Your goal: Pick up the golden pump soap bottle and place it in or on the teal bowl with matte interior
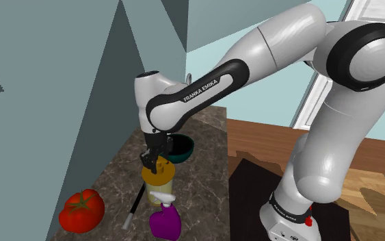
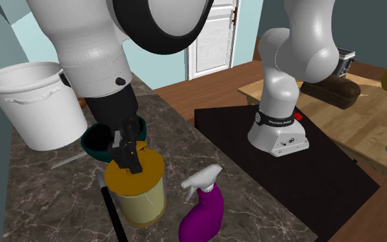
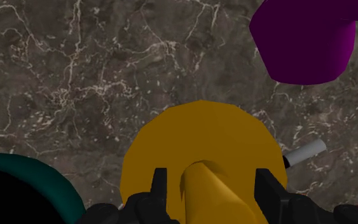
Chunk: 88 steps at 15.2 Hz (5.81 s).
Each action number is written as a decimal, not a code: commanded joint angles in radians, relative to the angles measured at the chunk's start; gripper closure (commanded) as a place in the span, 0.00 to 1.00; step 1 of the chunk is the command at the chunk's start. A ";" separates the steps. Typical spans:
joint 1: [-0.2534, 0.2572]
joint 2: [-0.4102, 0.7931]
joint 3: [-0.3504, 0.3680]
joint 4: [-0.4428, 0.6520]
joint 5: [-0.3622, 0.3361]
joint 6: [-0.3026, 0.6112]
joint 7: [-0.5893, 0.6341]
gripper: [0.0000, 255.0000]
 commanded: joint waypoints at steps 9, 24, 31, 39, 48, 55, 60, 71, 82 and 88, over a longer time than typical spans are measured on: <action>0.000 0.000 0.000 0.000 0.000 0.000 0.000 1.00; -0.004 -0.089 -0.007 0.114 0.016 -0.201 -0.003 1.00; -0.006 -0.114 -0.011 0.184 0.018 -0.294 -0.001 1.00; -0.008 -0.128 -0.015 0.276 0.019 -0.401 0.004 1.00; -0.071 -0.116 -0.093 0.389 -0.011 -0.512 -0.120 1.00; -0.141 -0.050 -0.175 0.541 -0.046 -0.609 -0.261 1.00; -0.188 0.025 -0.224 0.686 -0.066 -0.683 -0.355 1.00; -0.188 0.000 -0.224 0.507 -0.064 -0.528 -0.360 1.00; -0.188 0.004 -0.224 0.364 -0.064 -0.381 -0.364 1.00; -0.187 0.018 -0.223 0.297 -0.064 -0.301 -0.365 1.00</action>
